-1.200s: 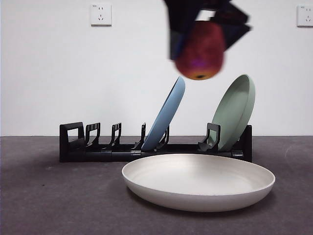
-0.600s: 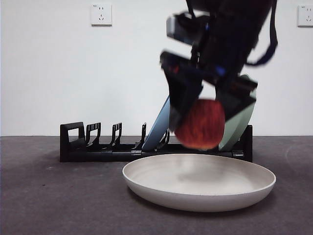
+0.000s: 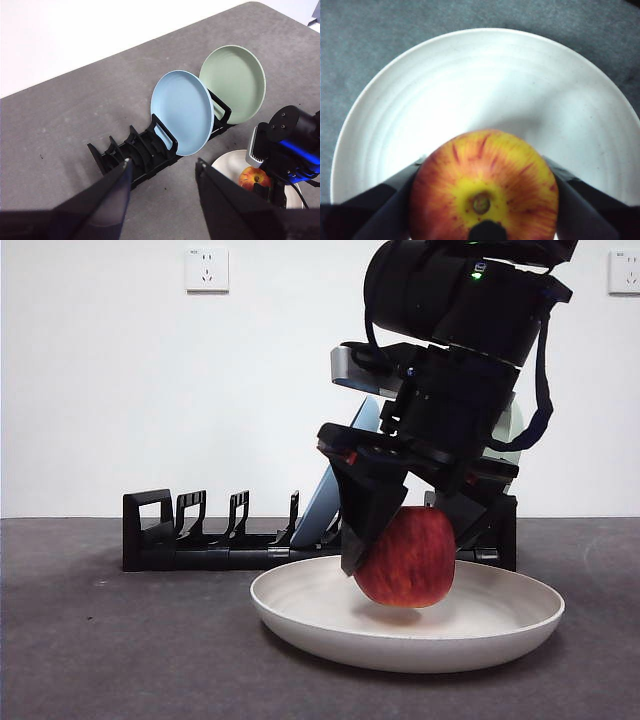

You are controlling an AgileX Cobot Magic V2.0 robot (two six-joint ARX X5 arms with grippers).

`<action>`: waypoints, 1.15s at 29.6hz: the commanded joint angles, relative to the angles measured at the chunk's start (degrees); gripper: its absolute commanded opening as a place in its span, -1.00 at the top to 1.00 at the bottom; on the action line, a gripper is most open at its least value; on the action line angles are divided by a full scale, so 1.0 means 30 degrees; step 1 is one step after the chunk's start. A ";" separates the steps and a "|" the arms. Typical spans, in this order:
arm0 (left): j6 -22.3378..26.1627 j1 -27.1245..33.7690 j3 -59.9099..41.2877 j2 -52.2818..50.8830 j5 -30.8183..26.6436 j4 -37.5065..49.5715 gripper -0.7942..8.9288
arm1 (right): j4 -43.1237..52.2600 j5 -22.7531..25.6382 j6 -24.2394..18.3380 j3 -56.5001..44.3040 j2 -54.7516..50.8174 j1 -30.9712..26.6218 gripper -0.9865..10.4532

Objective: Take the yellow plate from the plate rack,put the plate on the table,take the apple from the table,put the apple in the plate

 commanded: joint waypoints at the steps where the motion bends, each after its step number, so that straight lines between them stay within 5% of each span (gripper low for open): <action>1: 0.0204 -0.0051 -0.0051 -0.0036 0.0044 0.0022 0.39 | 0.0168 -0.0029 0.0117 -0.0102 0.0386 0.0036 0.84; 9: 0.0211 -0.0051 -0.0051 -0.0036 0.0546 -0.0044 0.39 | 0.0160 -0.0036 0.0117 -0.0102 0.0903 0.0036 0.79; 13: 0.0204 -0.0051 -0.0051 -0.0036 0.0925 -0.0066 0.39 | 0.0131 -0.0036 0.0131 -0.0102 0.0918 0.0044 0.19; 16: 0.0204 -0.0051 -0.0051 -0.0036 0.0933 -0.0073 0.39 | 0.0066 -0.0022 0.0138 -0.0102 0.0918 0.0036 -0.06; 34: 0.0197 -0.0051 -0.0051 0.1035 0.1027 -0.0117 0.39 | 0.0051 -0.0022 0.0124 0.0153 -0.2448 -0.0015 -0.05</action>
